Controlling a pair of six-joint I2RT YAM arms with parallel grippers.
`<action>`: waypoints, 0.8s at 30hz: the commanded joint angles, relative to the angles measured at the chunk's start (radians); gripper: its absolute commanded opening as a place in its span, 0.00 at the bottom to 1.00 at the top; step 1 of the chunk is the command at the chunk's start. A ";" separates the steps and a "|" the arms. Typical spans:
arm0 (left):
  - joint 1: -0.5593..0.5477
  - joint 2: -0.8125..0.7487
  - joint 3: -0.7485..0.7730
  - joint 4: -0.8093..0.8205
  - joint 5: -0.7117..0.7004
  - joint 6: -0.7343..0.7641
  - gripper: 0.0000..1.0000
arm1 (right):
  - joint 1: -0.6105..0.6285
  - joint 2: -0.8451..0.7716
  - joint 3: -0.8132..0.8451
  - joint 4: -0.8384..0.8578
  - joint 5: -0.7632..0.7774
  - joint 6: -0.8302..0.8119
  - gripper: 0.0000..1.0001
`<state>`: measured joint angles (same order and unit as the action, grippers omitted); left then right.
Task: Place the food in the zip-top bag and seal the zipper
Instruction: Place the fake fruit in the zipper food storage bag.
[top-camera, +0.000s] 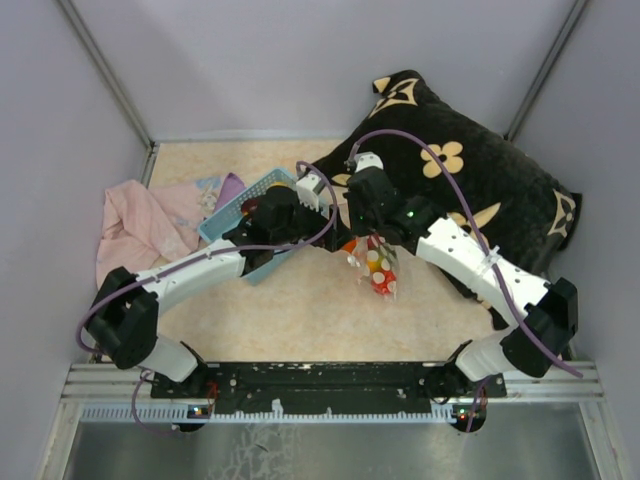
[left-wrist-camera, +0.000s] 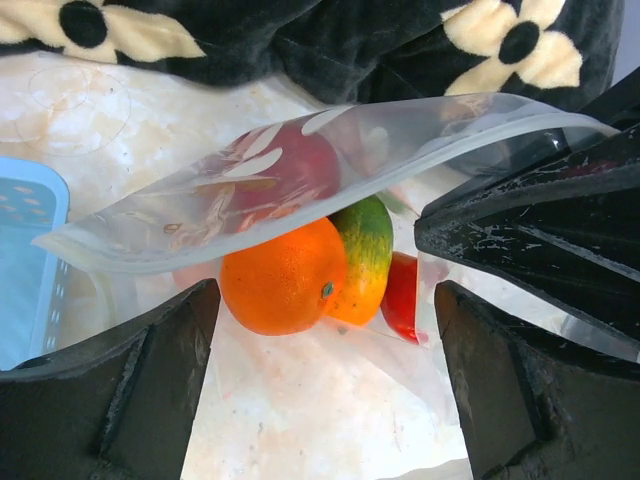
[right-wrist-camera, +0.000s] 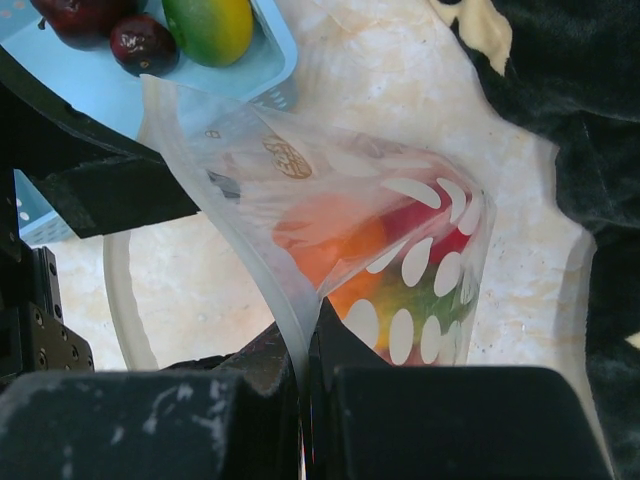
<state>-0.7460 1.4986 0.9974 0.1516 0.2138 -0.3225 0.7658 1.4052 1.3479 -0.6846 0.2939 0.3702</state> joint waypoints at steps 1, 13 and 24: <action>-0.005 -0.024 0.028 -0.012 -0.029 -0.003 0.94 | 0.007 -0.052 0.000 0.053 0.003 0.010 0.00; -0.001 -0.207 0.032 -0.145 -0.163 0.004 1.00 | -0.002 -0.092 -0.040 0.040 0.057 0.009 0.00; 0.055 -0.302 0.045 -0.415 -0.387 -0.028 0.99 | -0.009 -0.111 -0.075 0.050 0.066 0.010 0.00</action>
<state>-0.7231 1.2263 1.0245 -0.1398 -0.0711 -0.3286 0.7624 1.3415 1.2739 -0.6769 0.3313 0.3714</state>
